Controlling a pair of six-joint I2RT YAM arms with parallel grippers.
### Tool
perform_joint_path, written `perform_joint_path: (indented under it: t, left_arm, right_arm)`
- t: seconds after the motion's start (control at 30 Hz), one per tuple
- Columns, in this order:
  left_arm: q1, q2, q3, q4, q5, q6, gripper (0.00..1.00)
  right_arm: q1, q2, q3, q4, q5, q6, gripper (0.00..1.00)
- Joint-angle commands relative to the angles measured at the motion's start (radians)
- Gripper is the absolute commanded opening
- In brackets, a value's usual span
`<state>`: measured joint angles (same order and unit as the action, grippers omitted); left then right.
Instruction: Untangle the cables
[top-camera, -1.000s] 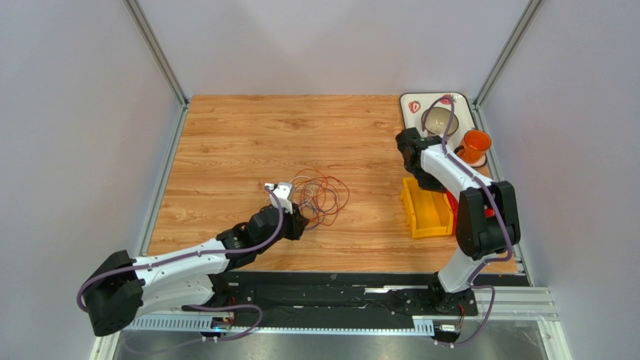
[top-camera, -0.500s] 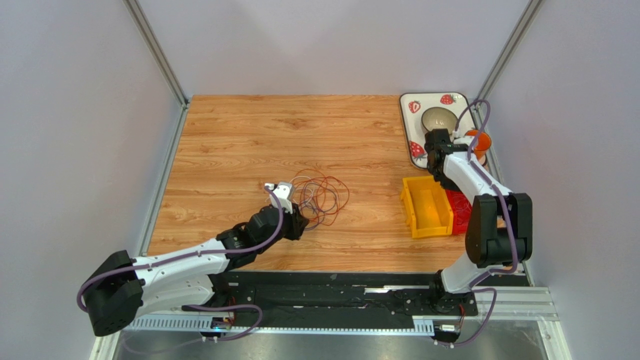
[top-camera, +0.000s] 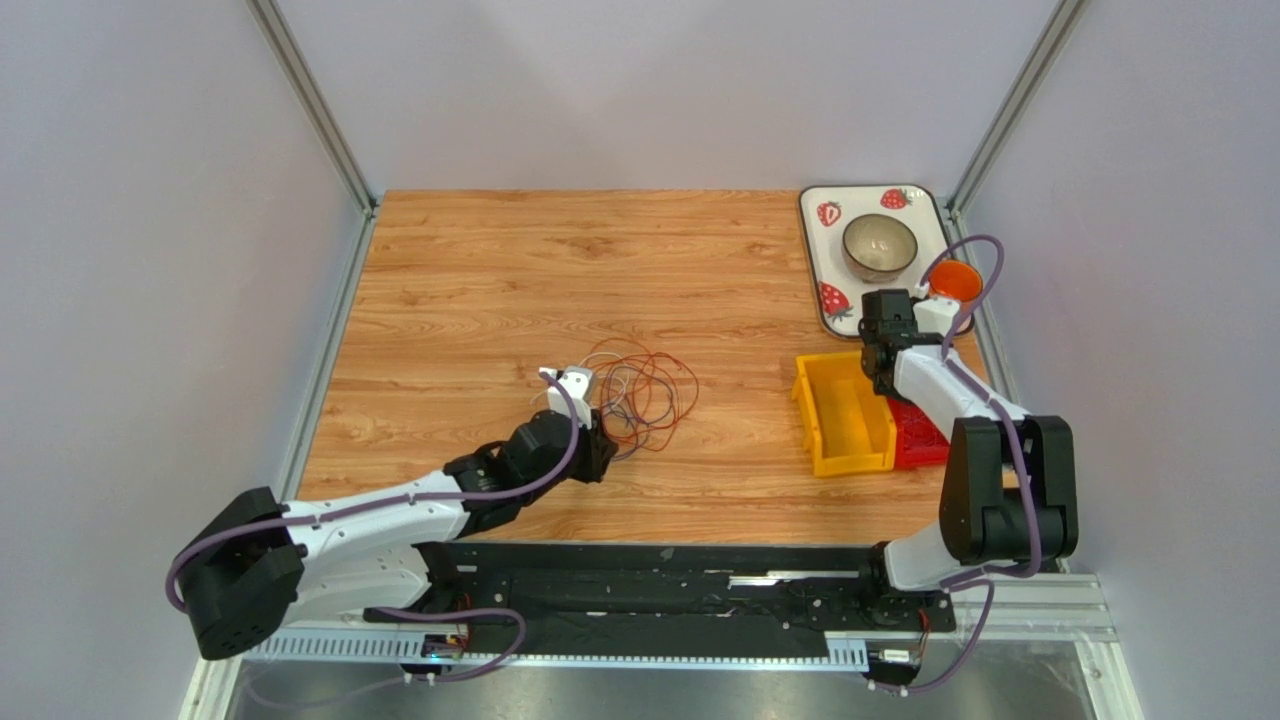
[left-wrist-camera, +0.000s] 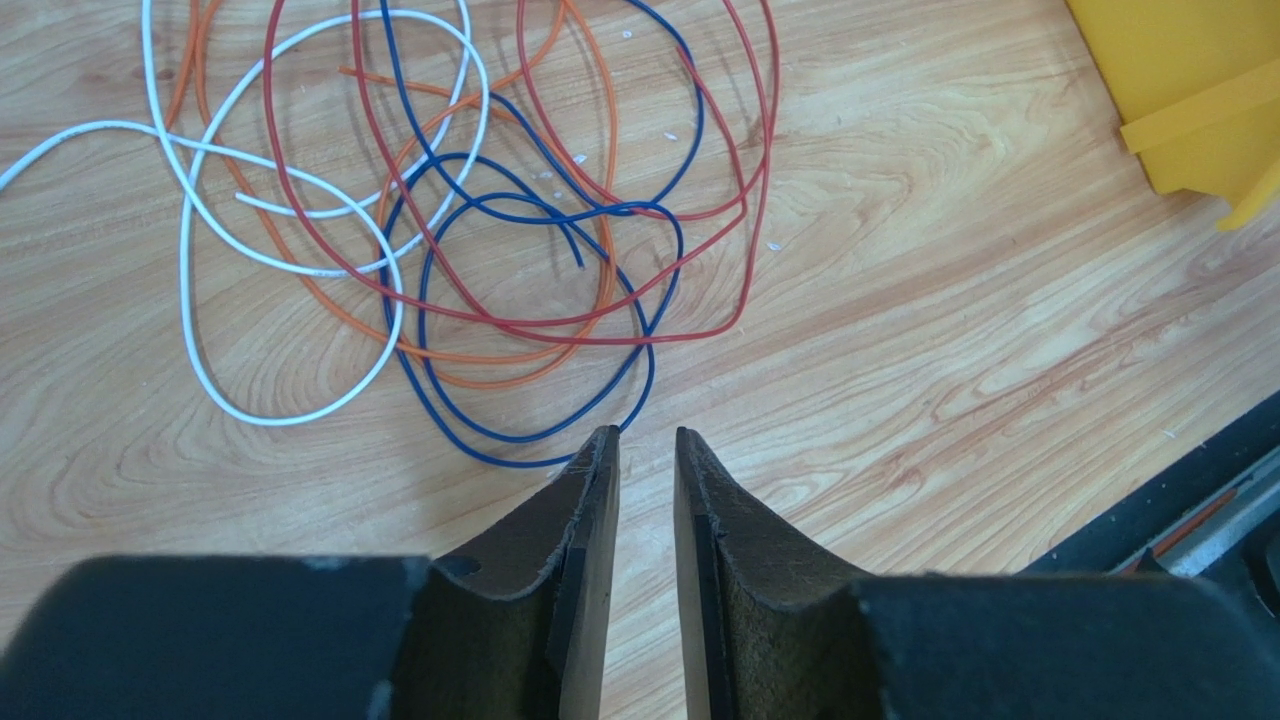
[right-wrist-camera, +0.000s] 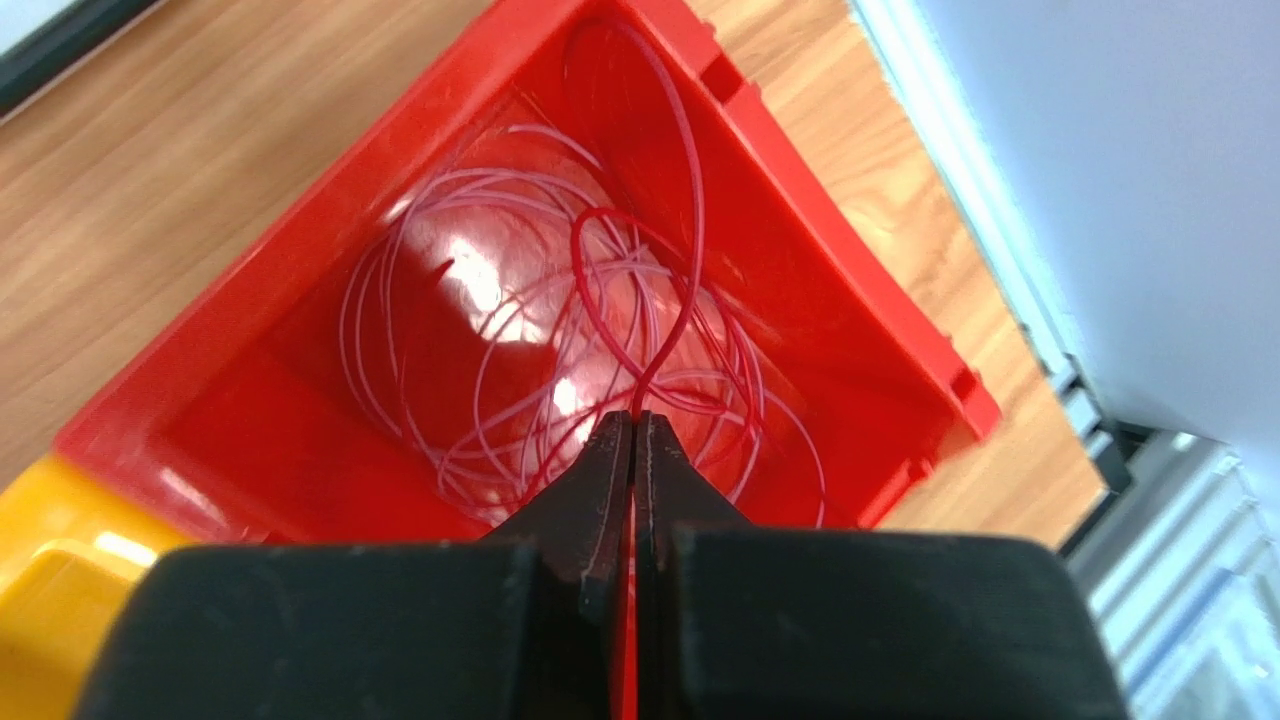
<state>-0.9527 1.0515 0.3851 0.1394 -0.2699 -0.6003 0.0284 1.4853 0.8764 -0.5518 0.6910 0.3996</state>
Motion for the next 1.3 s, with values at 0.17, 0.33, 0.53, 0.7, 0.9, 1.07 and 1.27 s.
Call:
perform_joint_path:
  t: [0.17, 0.33, 0.53, 0.7, 0.9, 1.07, 1.27]
  left_arm:
    - [0.003, 0.053, 0.078, -0.015, 0.008, -0.001, 0.27]
    - [0.003, 0.051, 0.078, -0.015, 0.006, 0.000, 0.27]
    - [0.003, 0.015, 0.051, -0.001, 0.001, -0.004, 0.28]
    - [0.003, 0.004, 0.040, 0.006, 0.000, -0.007, 0.27]
    - [0.003, -0.028, 0.014, 0.034, -0.005, -0.009, 0.28]
    - [0.003, -0.057, -0.009, 0.045, -0.008, -0.007, 0.29]
    - [0.003, -0.067, -0.002, 0.017, -0.121, -0.047, 0.31]
  right_arm:
    - [-0.019, -0.006, 0.090, -0.005, -0.105, 0.015, 0.00]
    - [-0.019, -0.062, 0.142, -0.046, -0.174, 0.028, 0.00]
    - [-0.019, -0.033, 0.128, -0.085, -0.182, 0.039, 0.22]
    - [-0.019, -0.127, 0.168, -0.135, -0.199, 0.008, 0.29]
    - [0.004, -0.214, 0.335, -0.253, -0.223, -0.041, 0.42]
    - [0.056, -0.213, 0.417, -0.367, -0.241, -0.076, 0.57]
    - [0.240, -0.284, 0.319, -0.211, -0.533, -0.041, 0.57]
